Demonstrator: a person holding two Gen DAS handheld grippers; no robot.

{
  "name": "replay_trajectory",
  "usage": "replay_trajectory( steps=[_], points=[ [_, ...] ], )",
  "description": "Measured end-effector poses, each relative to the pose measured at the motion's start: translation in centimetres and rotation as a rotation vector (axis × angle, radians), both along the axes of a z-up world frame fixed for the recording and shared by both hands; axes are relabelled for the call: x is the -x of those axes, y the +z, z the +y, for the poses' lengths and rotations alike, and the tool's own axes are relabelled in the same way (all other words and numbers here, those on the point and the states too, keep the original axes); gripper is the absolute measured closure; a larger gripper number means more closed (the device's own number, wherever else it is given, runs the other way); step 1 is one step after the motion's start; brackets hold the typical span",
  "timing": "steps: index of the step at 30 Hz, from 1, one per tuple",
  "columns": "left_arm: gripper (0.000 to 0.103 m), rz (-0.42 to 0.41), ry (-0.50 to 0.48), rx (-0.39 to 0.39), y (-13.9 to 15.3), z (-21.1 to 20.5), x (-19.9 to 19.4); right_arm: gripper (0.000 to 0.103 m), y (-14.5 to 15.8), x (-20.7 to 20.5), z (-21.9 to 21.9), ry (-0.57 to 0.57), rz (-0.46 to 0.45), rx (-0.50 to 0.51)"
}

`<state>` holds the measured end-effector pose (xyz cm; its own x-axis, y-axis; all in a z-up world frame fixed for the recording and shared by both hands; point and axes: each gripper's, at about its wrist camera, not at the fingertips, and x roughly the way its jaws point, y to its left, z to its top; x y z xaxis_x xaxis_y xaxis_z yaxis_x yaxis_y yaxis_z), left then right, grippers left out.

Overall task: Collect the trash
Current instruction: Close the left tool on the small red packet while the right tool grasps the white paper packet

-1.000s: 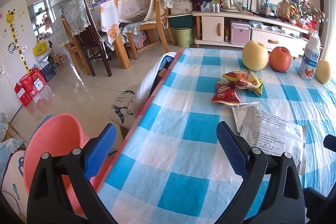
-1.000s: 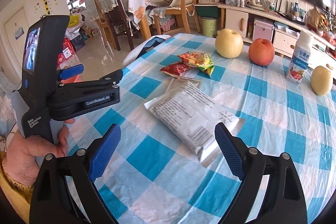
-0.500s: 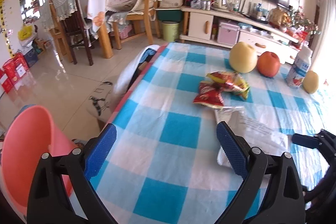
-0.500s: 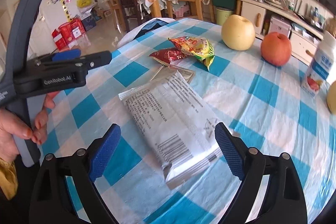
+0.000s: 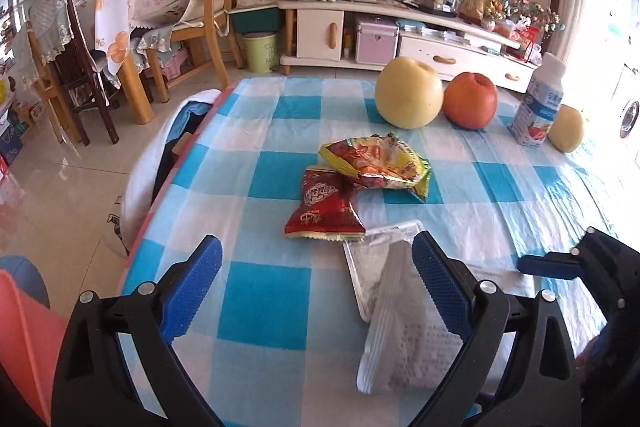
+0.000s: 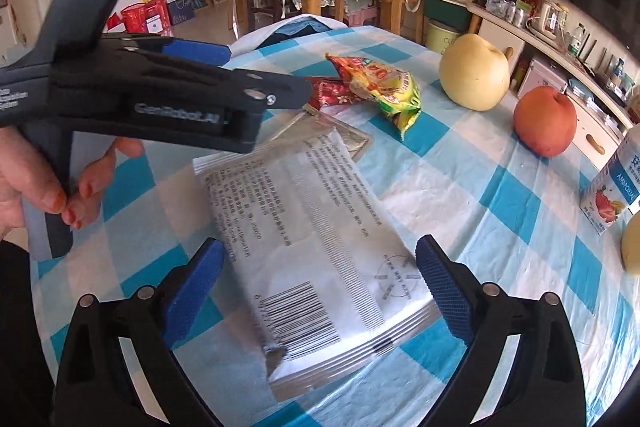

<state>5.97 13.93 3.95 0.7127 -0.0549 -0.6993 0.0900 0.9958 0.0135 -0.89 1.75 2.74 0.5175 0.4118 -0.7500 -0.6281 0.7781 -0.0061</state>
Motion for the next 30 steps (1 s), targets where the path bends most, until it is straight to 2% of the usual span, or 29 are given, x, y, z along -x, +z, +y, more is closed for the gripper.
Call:
replay_trajectory(
  steps=[4,9,10,11,13,18,20,25,30],
  points=[
    [0.007,0.043,0.013,0.016,-1.1,0.2,-2.4,0.006,-0.2,-0.7,-0.3,0.001,0.019,-0.019],
    [0.007,0.085,0.009,-0.003,-2.3,-0.2,-5.0,0.004,-0.5,-1.1,-0.2,0.008,0.036,-0.037],
    [0.012,0.102,0.013,-0.01,-2.7,-0.2,-5.5,0.004,-0.6,-1.2,-0.2,0.012,0.04,-0.04],
    [0.02,0.113,0.015,-0.013,-3.0,-0.2,-5.9,0.004,-0.6,-1.3,-0.1,0.013,0.045,-0.04],
    [0.024,0.112,0.017,-0.031,-3.2,-0.4,-6.5,0.004,-0.7,-1.6,-0.1,0.012,0.057,-0.049],
    [0.041,0.097,-0.001,-0.029,-3.0,-1.0,-6.9,0.004,-0.8,-2.0,-0.1,0.006,0.088,-0.068],
    [0.055,0.094,-0.016,-0.032,-3.0,-1.5,-6.7,0.004,-0.8,-1.9,0.0,0.005,0.085,-0.062],
    [0.06,0.094,-0.013,-0.04,-2.9,-2.2,-6.1,0.006,-0.8,-1.7,0.2,-0.019,0.077,-0.048],
    [0.06,0.103,0.013,-0.001,-2.7,-1.5,-5.3,0.017,-0.8,-1.2,-0.2,-0.049,0.064,-0.023]
  ],
)
